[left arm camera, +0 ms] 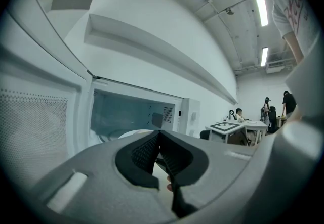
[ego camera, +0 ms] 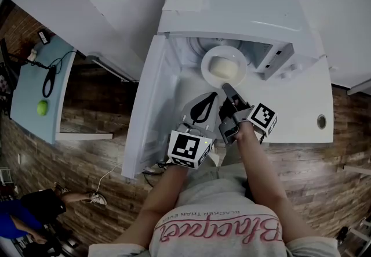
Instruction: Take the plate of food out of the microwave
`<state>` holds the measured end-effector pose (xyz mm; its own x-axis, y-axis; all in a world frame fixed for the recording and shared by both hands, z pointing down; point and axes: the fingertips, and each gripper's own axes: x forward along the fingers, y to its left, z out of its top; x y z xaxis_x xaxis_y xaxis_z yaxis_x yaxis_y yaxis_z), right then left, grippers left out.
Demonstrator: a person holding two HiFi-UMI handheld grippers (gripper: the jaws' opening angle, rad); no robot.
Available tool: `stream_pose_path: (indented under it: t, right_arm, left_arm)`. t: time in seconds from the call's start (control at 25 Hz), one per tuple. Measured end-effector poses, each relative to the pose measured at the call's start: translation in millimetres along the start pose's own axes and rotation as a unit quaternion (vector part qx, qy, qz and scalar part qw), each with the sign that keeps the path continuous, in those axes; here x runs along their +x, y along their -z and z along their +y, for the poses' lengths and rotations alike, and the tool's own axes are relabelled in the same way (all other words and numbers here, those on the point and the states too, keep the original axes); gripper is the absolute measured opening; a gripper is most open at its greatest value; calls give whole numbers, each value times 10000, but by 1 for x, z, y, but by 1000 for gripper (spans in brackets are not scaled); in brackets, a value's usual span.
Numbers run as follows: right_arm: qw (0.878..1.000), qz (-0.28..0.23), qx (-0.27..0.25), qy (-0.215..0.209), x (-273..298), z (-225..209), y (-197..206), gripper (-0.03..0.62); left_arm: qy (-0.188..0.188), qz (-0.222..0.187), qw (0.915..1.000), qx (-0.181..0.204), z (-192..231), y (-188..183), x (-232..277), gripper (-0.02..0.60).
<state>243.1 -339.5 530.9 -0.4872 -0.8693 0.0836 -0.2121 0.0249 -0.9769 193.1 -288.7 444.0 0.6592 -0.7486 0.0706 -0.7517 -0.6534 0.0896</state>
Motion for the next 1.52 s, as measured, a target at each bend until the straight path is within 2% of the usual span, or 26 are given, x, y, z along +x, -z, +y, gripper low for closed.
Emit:
stream_pose_path:
  t: [1.04,1.52]
  right_arm:
    - [9987,274,128,-421,-36,17,7,23]
    - [9982,513,-23,-319,-54,23,8,23]
  left_arm:
    - [-223,-222,9995,-67,-21,-11,-16,5]
    - [-386,-244,9988,-193,-27,-17,-24,5]
